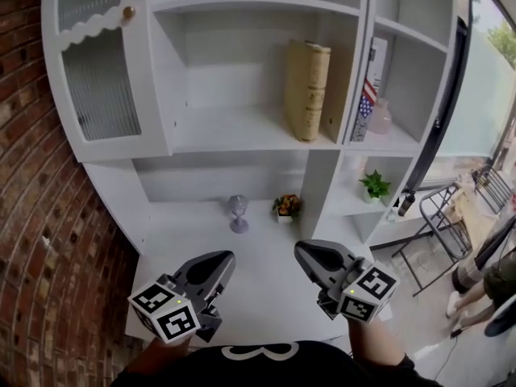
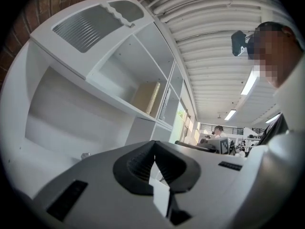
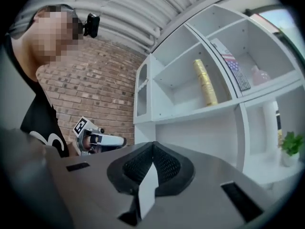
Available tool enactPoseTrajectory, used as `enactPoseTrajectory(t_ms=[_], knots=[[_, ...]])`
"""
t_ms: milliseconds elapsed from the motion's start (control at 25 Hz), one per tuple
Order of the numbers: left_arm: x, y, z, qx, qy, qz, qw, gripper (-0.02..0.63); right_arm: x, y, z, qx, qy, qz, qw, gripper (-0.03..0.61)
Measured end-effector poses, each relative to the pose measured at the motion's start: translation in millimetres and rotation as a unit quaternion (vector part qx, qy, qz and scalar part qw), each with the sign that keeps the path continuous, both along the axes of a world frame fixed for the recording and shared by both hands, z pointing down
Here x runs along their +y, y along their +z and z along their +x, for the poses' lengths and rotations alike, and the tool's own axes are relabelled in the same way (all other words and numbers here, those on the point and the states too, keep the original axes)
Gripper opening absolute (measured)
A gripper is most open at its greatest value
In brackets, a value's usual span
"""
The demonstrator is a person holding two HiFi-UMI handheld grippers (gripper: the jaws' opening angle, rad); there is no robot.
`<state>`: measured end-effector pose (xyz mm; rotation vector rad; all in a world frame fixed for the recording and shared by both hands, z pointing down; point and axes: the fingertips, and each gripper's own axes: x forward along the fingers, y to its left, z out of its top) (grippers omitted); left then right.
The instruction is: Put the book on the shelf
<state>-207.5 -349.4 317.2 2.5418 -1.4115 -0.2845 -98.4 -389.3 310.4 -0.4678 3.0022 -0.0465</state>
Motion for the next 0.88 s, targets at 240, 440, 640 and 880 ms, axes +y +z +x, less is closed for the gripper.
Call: enactPoseTrajectory(t_ms=[240,440,640,880], knots=[[-1.7,-7.7,17.9,0.013,-0.006,0.014,0.9998,0.003,-10.4,0.5,23.7,-0.016,0.065,0.038,0.997,0.010],[-4.8,0.2,23.7,0.007,-0.009,0.002,0.9999,0.003,-8.4,16.0,32.6,-0.022,0.048,0.003,0.999,0.009],[-11.0,5.5,23.3,0.005,-0.015,-0.006,0.9999,0.003,-6.4,28.7,31.3,-0.017,0.035,-0.009,0.999,0.009],[-14.4,6.8,25.6,0.002,-0.013,-0.007,0.9999,0.003,-7.0,24.1,31.4,-0.027,0.029,-0.004,0.999,0.009]])
